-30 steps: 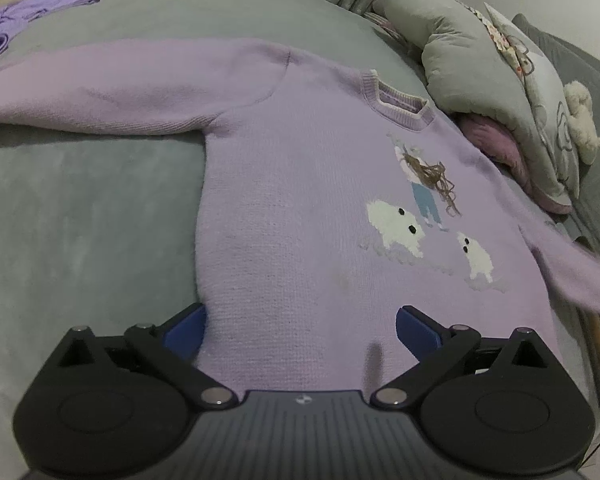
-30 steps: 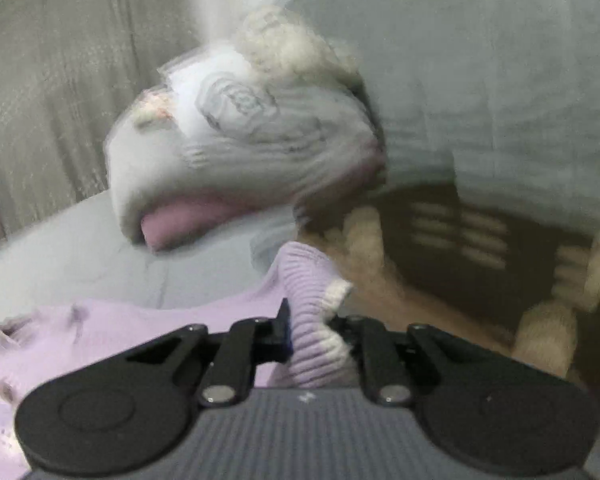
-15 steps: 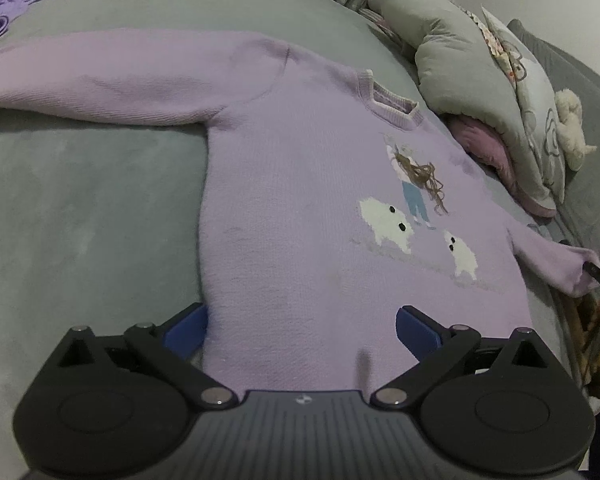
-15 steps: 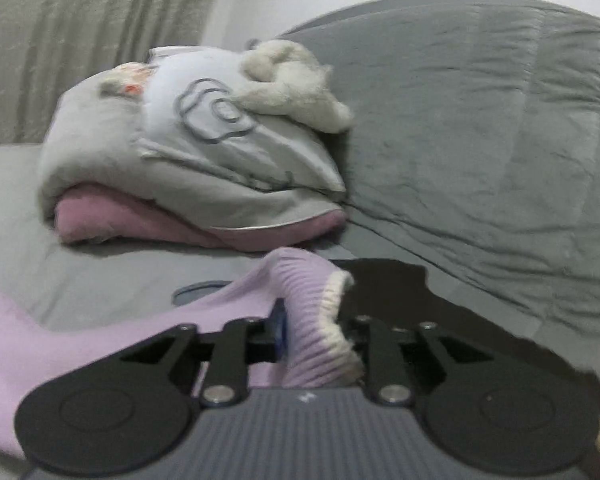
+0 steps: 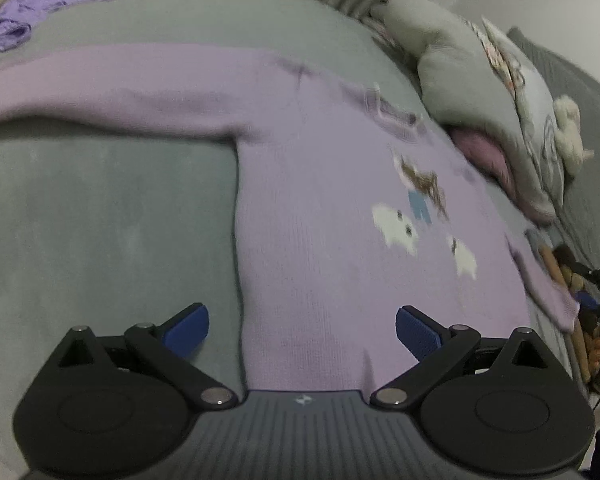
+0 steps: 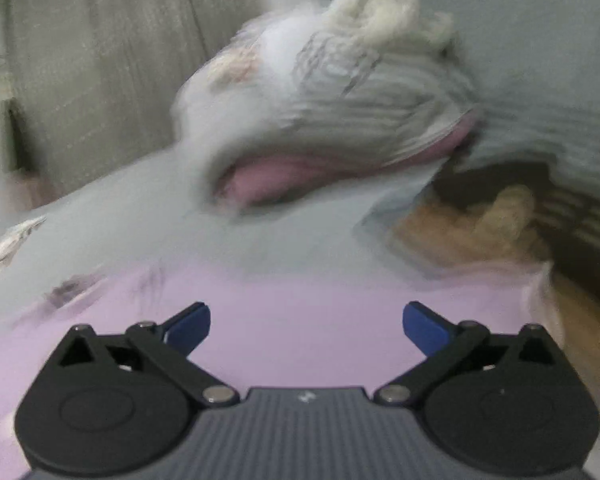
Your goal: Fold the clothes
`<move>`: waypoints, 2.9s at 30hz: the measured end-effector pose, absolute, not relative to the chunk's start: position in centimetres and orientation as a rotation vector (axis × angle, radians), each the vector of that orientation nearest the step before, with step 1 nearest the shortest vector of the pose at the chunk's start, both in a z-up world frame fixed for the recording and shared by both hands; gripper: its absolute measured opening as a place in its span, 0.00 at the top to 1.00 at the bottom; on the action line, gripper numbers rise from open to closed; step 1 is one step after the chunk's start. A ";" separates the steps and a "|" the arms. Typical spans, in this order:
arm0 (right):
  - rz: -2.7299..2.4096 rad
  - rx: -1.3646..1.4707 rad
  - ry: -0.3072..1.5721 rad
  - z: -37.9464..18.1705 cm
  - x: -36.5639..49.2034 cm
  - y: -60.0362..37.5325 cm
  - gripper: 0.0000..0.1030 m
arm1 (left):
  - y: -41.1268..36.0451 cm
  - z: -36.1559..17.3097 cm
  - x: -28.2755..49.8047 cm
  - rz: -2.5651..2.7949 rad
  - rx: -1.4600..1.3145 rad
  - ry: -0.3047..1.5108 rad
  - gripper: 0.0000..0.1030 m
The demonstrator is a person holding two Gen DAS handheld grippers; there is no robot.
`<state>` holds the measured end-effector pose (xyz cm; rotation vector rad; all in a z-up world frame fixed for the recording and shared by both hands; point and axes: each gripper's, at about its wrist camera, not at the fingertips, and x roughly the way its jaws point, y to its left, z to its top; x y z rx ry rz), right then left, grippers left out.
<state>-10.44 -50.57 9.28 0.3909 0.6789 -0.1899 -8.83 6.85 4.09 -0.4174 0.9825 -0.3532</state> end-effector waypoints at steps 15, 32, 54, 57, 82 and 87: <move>0.205 0.472 0.849 3.0 -18.9 -42.2 0.10 | 4.2 3.4 -11.3 -0.387 -0.318 0.970 0.04; 0.241 0.330 0.813 3.6 -18.7 -39.7 0.88 | 6.6 3.3 -10.8 -0.412 -0.556 0.958 0.81; 0.329 0.291 0.678 10.7 -20.3 -41.1 0.89 | 9.7 8.3 -11.5 -0.448 -0.613 0.888 0.93; 0.332 0.272 0.638 11.8 -20.7 -41.8 0.86 | 9.6 8.1 -11.3 -0.441 -0.608 0.889 0.93; 0.167 0.229 0.708 9.1 -19.0 -40.6 0.04 | 9.1 4.7 -9.8 -0.300 -0.607 0.953 0.31; 0.133 0.235 0.719 8.7 -18.4 -40.6 0.03 | 10.0 5.2 -10.0 -0.268 -0.606 0.906 0.24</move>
